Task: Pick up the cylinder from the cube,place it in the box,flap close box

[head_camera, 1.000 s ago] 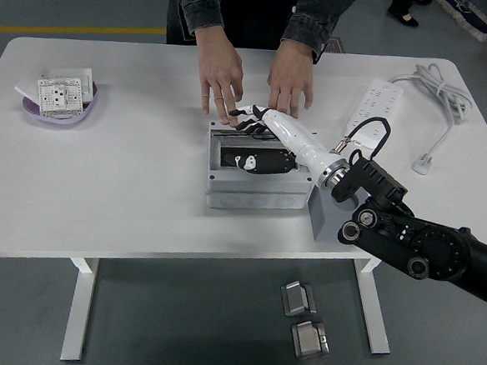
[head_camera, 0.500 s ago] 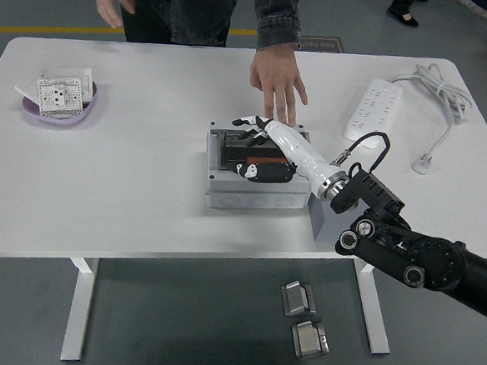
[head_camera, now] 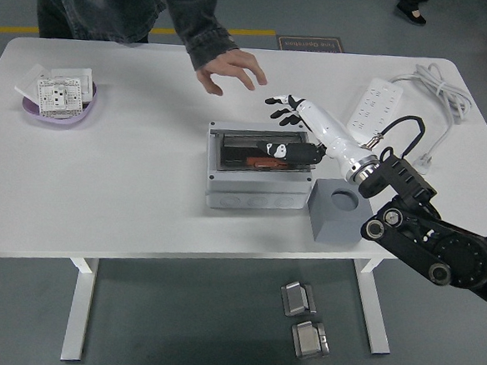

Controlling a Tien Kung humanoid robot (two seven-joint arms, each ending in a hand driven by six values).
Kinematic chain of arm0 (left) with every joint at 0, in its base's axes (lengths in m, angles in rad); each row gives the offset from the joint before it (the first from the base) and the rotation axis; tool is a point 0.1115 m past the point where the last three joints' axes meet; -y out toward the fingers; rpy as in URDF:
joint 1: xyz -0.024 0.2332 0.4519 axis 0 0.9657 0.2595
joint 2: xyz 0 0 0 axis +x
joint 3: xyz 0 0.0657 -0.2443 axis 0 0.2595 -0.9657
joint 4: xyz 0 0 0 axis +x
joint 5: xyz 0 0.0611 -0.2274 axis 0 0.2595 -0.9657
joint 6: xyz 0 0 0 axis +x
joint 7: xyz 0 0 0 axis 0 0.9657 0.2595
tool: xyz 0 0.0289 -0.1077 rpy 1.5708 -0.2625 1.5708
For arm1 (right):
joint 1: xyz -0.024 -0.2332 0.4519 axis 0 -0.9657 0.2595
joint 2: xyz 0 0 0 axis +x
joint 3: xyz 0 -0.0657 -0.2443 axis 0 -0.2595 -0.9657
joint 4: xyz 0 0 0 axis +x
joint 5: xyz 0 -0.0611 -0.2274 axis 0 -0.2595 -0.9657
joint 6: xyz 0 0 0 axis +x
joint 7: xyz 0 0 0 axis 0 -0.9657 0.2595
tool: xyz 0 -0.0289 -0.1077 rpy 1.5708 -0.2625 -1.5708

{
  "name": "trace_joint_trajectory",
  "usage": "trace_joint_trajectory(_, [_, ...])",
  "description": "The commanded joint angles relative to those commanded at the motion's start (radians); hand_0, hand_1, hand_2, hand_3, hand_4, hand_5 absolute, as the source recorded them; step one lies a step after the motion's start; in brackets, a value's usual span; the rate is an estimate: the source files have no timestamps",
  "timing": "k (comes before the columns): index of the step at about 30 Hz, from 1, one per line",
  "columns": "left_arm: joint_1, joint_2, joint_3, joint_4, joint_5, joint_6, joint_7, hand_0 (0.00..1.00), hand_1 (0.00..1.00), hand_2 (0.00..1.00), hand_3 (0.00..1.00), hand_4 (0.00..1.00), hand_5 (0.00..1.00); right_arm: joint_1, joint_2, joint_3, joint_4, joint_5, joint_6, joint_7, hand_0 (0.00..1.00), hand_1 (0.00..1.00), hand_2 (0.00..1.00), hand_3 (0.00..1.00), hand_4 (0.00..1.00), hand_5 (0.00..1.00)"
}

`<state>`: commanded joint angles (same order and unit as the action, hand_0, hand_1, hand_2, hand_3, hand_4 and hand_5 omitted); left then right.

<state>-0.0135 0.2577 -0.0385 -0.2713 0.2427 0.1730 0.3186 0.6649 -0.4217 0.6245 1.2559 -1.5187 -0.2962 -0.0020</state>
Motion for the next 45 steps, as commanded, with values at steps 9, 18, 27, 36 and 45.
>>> trace_joint_trajectory(9, [0.0,-0.002,-0.005,0.0,-0.003,-0.002,0.003,0.685,0.669,0.58,0.646,0.61,0.338,-0.125,-0.085,0.209,0.113,-0.022,0.007,-0.001,0.666,0.645,0.722,0.835,0.848,0.385])
trace_joint_trajectory(18, [-0.011,-0.001,-0.028,-0.003,0.015,-0.003,0.003,0.685,0.669,0.58,0.647,0.611,0.338,-0.311,-0.101,0.457,0.154,0.182,-0.067,0.163,0.658,0.64,0.695,0.789,0.853,0.393])
trace_joint_trajectory(27, [-0.017,0.011,-0.038,-0.004,0.029,0.002,-0.003,0.686,0.669,0.58,0.647,0.61,0.338,-0.499,-0.083,0.676,0.2,0.418,-0.107,0.323,0.662,0.639,0.693,0.773,0.854,0.397])
trace_joint_trajectory(36, [-0.027,0.017,-0.049,-0.006,0.041,0.006,-0.01,0.685,0.669,0.581,0.649,0.611,0.34,-0.602,-0.044,0.853,0.218,0.618,-0.103,0.372,0.679,0.666,0.721,0.767,0.858,0.409])
trace_joint_trajectory(45, [-0.029,0.022,-0.051,-0.004,0.037,0.004,-0.008,0.686,0.669,0.58,0.648,0.613,0.342,-0.666,-0.031,0.953,0.236,0.671,-0.096,0.371,0.684,0.67,0.724,0.764,0.852,0.414])
